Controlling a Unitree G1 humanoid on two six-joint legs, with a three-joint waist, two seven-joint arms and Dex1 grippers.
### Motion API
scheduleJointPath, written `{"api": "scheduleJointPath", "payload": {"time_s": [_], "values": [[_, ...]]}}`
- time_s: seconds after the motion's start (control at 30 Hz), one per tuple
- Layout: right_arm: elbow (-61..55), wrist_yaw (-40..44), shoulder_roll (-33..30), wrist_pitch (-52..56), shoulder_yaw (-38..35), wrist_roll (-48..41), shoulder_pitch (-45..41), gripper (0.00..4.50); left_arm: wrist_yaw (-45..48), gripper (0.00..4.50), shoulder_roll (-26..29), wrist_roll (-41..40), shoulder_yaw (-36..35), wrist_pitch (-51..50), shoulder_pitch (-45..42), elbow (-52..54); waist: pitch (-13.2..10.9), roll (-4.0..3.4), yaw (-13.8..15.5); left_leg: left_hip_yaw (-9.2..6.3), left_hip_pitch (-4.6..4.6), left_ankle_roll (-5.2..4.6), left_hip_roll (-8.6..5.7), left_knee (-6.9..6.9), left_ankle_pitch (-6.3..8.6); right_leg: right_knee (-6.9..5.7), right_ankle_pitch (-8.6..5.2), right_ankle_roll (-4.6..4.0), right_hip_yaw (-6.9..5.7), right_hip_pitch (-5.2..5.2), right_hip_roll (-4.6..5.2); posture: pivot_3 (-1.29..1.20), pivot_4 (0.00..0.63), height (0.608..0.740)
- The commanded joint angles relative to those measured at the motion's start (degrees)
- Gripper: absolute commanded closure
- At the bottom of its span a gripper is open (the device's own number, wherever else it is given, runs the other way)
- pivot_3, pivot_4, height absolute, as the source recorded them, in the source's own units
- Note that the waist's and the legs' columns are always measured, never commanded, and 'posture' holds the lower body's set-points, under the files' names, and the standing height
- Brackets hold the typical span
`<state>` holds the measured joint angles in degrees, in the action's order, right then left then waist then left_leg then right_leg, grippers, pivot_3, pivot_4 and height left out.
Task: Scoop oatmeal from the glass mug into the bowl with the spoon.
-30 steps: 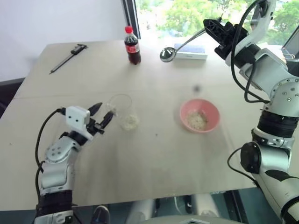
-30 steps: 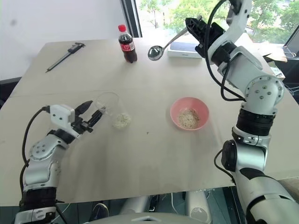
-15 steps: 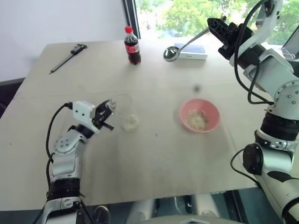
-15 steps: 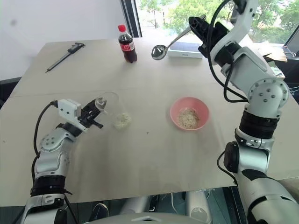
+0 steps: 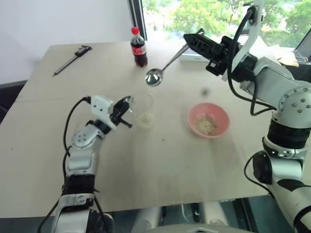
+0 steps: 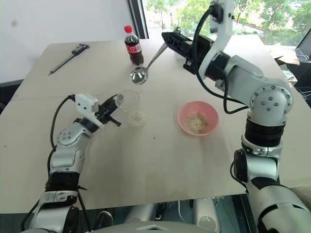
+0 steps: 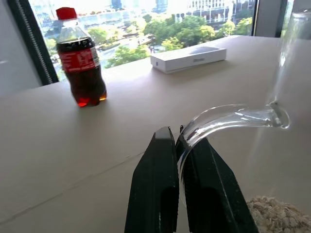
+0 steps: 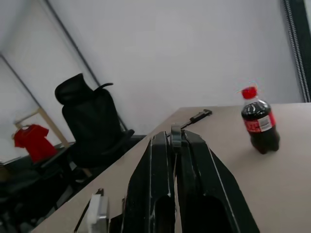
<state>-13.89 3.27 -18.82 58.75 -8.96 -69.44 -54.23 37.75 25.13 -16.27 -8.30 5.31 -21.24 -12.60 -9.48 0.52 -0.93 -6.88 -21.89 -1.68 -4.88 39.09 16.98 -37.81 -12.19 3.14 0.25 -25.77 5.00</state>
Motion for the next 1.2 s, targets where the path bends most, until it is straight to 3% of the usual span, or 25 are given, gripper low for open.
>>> {"api": "scheduleJointPath", "payload": {"time_s": [0.03,0.17,0.5,0.77,0.9,1.2], "values": [[-3.7,5.3,-2.2,0.0,4.2,3.5,0.5,4.5,1.0,4.49,-0.3,0.5,0.8,1.6,-4.2,-1.3,0.0,0.0,0.0,0.0,-0.01,0.0,0.0,0.0,0.0,0.01,0.0,0.0,-0.06,-0.01,-0.01,0.0,0.15,0.74],[-5.0,9.6,-4.5,-2.0,8.4,9.6,1.8,4.5,2.0,4.49,-0.5,1.2,1.4,3.4,-7.9,-4.5,0.0,0.01,0.0,0.0,-0.03,0.0,-0.01,0.02,0.0,0.04,0.01,0.02,-0.08,0.0,-0.01,0.0,0.15,0.74],[-5.0,21.7,-6.8,-20.7,24.6,37.3,3.3,4.5,4.4,4.49,-0.8,5.6,5.4,10.1,-13.3,-8.1,0.0,0.02,-0.1,0.0,-0.04,0.0,0.0,0.04,0.0,0.06,0.01,0.03,-0.1,-0.04,-0.03,0.0,0.15,0.74],[-1.2,26.2,-4.6,-26.5,27.8,46.5,6.6,4.5,4.4,4.49,-0.6,8.3,7.0,14.4,-15.2,-9.6,0.0,0.03,-0.1,-0.05,-0.08,0.01,-0.03,0.1,0.0,0.08,0.03,0.05,-0.14,-0.03,-0.02,0.0,0.15,0.74],[-1.8,26.7,-3.9,-19.7,27.3,45.6,8.1,4.5,4.8,4.49,-0.9,8.8,7.2,15.1,-15.3,-10.3,0.0,0.03,0.0,-0.05,-0.07,0.01,-0.02,0.09,0.0,0.08,0.03,0.05,-0.14,-0.04,-0.03,0.0,0.15,0.74],[-3.8,15.9,6.3,10.8,10.6,30.0,7.5,4.5,4.6,4.49,-1.4,9.5,7.9,17.6,-16.3,-14.3,0.0,0.03,0.1,-0.11,-0.09,0.01,-0.03,0.11,0.0,0.07,0.03,0.05,-0.15,-0.03,-0.01,0.0,0.15,0.74]]}}
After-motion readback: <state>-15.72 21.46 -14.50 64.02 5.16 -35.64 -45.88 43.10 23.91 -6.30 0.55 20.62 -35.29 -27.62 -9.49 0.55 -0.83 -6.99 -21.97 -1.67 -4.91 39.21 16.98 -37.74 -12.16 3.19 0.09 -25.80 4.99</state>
